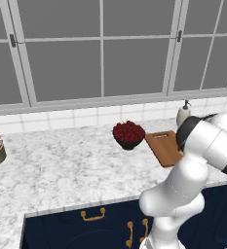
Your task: Pick up the sponge from the counter and clean the cutting board by briefly scrubbing or pressing down on the cutting board. Once finished, release the sponge.
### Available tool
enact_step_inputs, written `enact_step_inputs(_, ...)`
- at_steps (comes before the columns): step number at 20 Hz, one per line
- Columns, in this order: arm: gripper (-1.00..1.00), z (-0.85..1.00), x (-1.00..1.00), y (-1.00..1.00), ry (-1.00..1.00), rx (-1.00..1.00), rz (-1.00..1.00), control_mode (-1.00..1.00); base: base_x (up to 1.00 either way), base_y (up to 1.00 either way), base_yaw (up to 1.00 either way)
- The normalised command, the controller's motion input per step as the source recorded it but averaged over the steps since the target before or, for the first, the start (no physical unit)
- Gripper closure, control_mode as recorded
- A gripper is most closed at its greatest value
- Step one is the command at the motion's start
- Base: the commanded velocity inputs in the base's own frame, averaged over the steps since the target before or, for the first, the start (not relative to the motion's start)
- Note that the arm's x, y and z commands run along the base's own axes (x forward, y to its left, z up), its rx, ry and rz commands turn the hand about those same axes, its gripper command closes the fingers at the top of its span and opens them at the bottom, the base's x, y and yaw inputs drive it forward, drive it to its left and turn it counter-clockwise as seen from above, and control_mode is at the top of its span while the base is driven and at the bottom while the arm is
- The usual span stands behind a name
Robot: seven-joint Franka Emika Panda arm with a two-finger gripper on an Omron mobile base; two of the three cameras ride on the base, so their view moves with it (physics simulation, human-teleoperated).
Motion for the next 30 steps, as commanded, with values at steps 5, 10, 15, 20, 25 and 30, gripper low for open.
enact_step_inputs(5, 1.0, 0.29, 0.0, 1.0, 0.01, -0.17, 0.43, -1.0, 0.0, 0.0, 0.0)
enact_step_inputs(10, 1.0, 0.13, 0.0, 1.0, 0.0, -0.18, 0.3, -1.0, 0.0, 0.0, 0.0)
enact_step_inputs(15, 1.0, 0.0, 0.02, 1.0, 0.0, -0.03, 0.0, -1.0, 0.0, 0.0, 0.0)
enact_step_inputs(20, 1.0, 0.0, 0.05, 0.99, 0.0, -0.1, 0.01, -1.0, 0.0, 0.0, 0.0)
enact_step_inputs(25, 1.0, -0.04, 0.18, 0.6, 0.06, -0.26, 0.08, -1.0, 0.0, 0.0, 0.0)
enact_step_inputs(30, 1.0, -0.15, 0.0, 0.27, 0.03, -0.29, 0.18, -1.0, 0.0, 0.0, 0.0)
